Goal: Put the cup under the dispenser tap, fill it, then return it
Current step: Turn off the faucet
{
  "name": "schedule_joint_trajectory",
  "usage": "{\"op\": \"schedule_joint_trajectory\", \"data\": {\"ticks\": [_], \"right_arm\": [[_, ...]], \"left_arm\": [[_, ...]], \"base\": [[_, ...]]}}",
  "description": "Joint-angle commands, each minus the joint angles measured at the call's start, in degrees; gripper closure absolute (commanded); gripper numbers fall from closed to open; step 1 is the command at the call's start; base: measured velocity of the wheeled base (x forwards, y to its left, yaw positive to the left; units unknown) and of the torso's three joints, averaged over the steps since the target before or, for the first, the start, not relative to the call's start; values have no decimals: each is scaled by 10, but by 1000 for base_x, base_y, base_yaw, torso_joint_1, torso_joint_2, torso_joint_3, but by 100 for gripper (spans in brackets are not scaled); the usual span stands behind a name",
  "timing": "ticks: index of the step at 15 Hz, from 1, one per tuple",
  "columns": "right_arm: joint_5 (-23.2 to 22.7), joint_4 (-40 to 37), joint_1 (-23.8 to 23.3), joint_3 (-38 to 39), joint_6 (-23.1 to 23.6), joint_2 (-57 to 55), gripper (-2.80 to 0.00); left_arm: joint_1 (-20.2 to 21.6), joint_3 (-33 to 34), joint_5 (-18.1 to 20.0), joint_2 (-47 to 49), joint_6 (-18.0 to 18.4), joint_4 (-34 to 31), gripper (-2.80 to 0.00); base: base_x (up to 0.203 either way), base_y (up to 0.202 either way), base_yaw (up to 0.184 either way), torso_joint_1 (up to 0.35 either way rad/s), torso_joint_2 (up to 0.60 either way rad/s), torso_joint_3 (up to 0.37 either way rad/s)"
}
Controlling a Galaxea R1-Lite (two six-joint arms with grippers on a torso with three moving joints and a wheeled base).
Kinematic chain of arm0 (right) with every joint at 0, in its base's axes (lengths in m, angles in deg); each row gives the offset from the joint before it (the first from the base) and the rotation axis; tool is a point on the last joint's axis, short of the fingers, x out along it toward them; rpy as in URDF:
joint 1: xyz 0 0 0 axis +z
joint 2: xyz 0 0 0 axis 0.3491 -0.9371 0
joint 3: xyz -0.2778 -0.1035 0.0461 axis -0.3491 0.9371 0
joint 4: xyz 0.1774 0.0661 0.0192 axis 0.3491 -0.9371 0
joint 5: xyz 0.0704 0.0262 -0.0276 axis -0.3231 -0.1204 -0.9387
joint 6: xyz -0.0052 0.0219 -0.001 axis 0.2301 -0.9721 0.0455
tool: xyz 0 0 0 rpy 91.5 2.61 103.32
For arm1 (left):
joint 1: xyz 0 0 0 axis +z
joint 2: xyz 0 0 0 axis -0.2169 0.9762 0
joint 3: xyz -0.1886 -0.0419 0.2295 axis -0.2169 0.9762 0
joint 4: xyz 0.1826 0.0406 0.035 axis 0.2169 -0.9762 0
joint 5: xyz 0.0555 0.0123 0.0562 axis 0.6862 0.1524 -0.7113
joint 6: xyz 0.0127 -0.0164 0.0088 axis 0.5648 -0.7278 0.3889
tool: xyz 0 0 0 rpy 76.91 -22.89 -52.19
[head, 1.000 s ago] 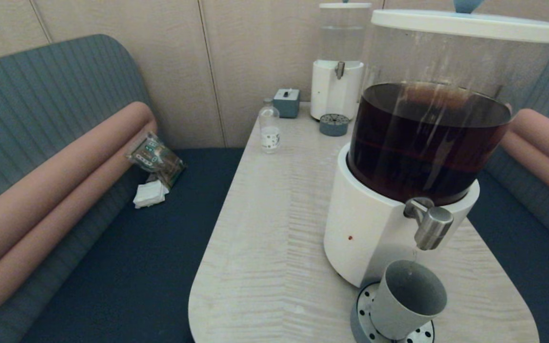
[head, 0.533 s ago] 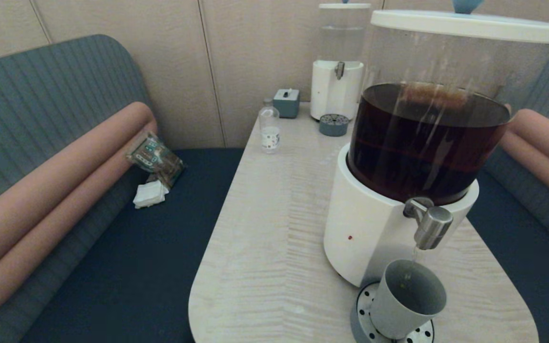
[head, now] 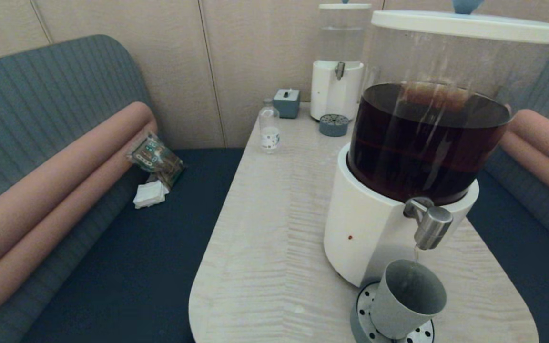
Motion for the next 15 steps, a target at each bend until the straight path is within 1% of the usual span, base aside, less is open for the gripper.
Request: {"op": "schedule_joint_trajectory", "data": {"ticks": [1, 2, 4, 6, 8, 10, 12, 13, 15], "right_arm": [[-1, 4, -6, 23, 1, 32, 0], [0, 20, -8, 37, 0, 36, 0], [3, 78, -9, 69, -1, 43, 0], [4, 87, -5, 94, 16, 78, 0], [4, 85, -3, 129, 29, 111, 0], [1, 74, -2, 167, 33, 147, 0], [1, 81, -2, 208, 33, 157, 0], [0, 69, -2, 210, 30, 157, 0], [-2, 14, -2, 210, 24, 157, 0]], "left_arm": [[0, 0, 0, 1, 0, 0, 0], [0, 0, 0, 1, 0, 0, 0], [0, 0, 0, 1, 0, 0, 0], [0, 0, 0, 1, 0, 0, 0], [0, 0, 0, 1, 0, 0, 0], [0, 0, 0, 1, 0, 0, 0], [0, 0, 0, 1, 0, 0, 0], [0, 0, 0, 1, 0, 0, 0], [0, 0, 0, 1, 0, 0, 0]], "base": [[0, 0, 0, 0, 0, 0], [0, 0, 0, 0, 0, 0], [0, 0, 0, 0, 0, 0], [0, 0, 0, 0, 0, 0], [0, 0, 0, 0, 0, 0], [0, 0, 0, 0, 0, 0], [0, 0, 0, 0, 0, 0], [0, 0, 0, 0, 0, 0], [0, 0, 0, 0, 0, 0]]}}
